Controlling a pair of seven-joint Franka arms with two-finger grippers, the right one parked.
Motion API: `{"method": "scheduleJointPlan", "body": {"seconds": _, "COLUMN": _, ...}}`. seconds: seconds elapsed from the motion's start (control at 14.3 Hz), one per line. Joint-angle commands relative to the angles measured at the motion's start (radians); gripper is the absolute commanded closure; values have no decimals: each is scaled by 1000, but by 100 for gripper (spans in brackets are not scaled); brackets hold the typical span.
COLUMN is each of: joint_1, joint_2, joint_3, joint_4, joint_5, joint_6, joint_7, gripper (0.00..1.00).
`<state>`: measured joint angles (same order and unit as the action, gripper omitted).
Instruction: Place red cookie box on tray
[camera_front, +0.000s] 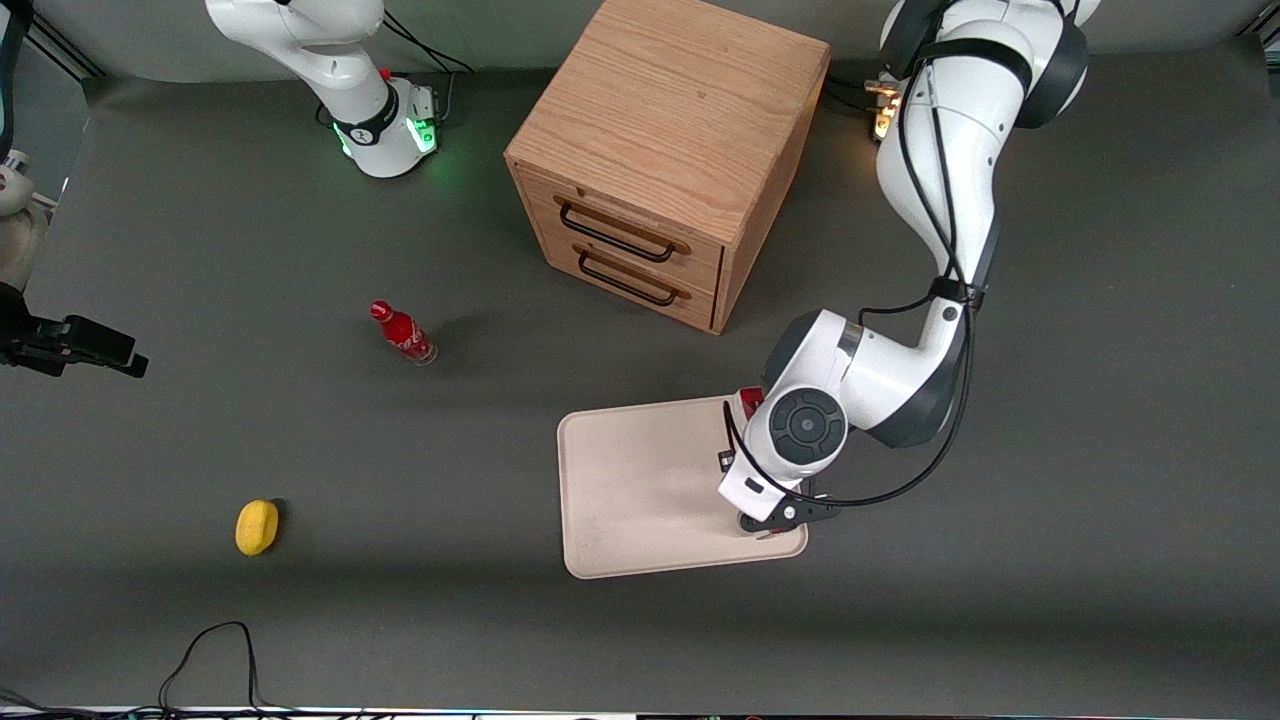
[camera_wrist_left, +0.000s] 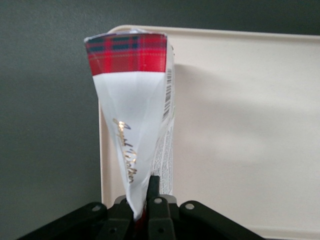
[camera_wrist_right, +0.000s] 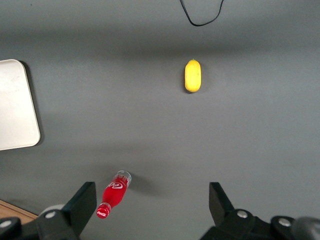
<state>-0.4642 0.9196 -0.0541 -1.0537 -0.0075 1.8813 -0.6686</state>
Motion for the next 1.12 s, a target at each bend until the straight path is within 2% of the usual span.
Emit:
{"method": "scheduleJointPlan", "body": {"seconds": 0.0, "joint_1": -14, "joint_2": -24, "joint_3": 13, "joint_4": -43, "joint_5": 23, "joint_6": 27, "joint_7": -25, "gripper": 100}}
{"method": "scheduleJointPlan", "body": {"seconds": 0.14, "joint_1": -13, "joint_2": -22, "joint_3": 13, "joint_4": -54, "joint_5": 23, "joint_6": 33, "joint_7": -25, "gripper": 100}}
{"method": "scheduleJointPlan", "body": {"seconds": 0.21, "joint_1": -11, "joint_2": -24, "joint_3": 14, "joint_4": -58, "joint_5": 23, "joint_6": 35, "joint_7": -25, "gripper": 73}}
{"method": "scheduleJointPlan", "body": {"seconds": 0.28, "joint_1": -7, "joint_2": -30, "joint_3": 14, "joint_4": -58, "joint_5": 26, "joint_6": 36, "joint_7": -25, "gripper": 1}}
{"method": "scheduleJointPlan", "body": {"seconds": 0.49, "joint_1": 19, "joint_2": -132, "joint_3": 13, "joint_4": -112, "joint_5": 27, "joint_6": 30, "joint_7": -6, "gripper": 0}}
{"method": "scheduleJointPlan", "body": {"seconds": 0.84, "joint_1": 120, "joint_2": -528, "joint_3": 11, "joint_4": -431, "joint_5": 0, "joint_6": 26, "joint_7": 122, "gripper": 0}}
{"method": "scheduleJointPlan", "body": {"seconds": 1.05, "joint_1": 179, "joint_2": -741, "joint_3": 11, "joint_4": -561, "joint_5": 1, "joint_6": -109, "joint_7": 144, "gripper": 0}}
